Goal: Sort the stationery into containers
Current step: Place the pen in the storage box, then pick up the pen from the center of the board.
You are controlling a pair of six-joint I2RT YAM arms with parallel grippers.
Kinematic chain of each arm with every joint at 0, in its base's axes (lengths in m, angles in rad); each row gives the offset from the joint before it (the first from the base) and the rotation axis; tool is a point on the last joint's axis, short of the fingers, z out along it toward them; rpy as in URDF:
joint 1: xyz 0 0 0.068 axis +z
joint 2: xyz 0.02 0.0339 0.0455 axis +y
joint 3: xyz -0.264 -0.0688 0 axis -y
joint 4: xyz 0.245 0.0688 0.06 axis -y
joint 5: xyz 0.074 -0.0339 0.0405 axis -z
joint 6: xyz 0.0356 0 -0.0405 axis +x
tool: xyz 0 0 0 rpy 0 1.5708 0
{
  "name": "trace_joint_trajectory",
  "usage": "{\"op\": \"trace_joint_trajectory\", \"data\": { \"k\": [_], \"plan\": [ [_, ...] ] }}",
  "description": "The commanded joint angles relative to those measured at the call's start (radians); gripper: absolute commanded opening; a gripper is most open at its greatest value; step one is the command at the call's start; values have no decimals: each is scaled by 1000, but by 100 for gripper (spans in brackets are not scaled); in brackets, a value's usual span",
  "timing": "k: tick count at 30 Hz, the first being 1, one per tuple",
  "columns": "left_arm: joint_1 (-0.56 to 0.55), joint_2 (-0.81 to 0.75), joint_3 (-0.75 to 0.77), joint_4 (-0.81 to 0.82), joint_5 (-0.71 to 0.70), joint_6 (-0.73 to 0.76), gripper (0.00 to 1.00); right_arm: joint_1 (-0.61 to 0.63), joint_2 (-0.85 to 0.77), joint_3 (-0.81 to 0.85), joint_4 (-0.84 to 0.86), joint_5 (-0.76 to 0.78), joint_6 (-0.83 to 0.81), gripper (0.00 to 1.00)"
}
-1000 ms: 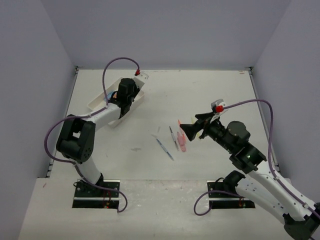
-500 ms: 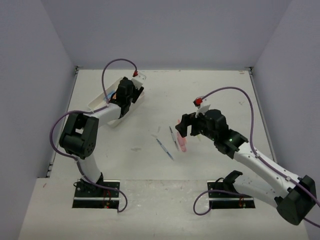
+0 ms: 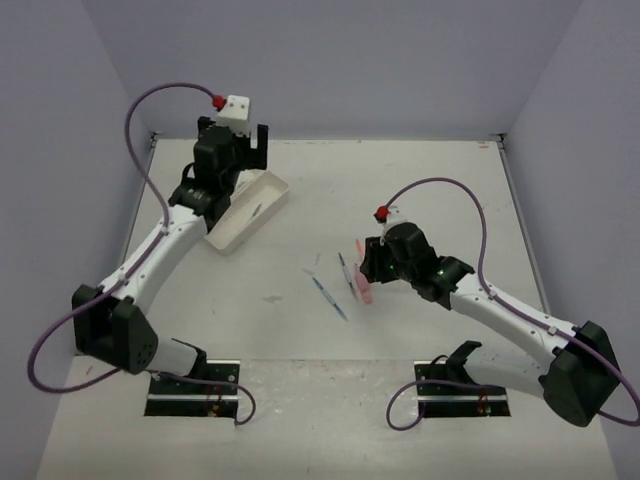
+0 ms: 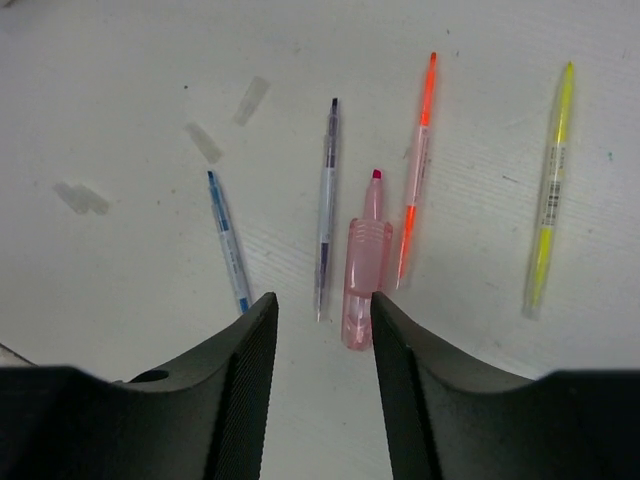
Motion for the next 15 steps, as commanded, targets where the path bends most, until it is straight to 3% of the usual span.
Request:
{"op": "trace_joint_trajectory", "data": {
  "k": [1, 6, 15],
  "plan": [
    [-1, -276, -113, -137, 122, -289, 99, 65, 82, 38, -90, 121, 68, 41],
    [-1, -558, -358, -154, 237, -342, 100, 104, 167, 52, -121, 191, 98, 40],
    [-2, -766, -571, -233, 248, -346, 100, 117, 279, 96, -139, 193, 118, 40]
  ]
}}
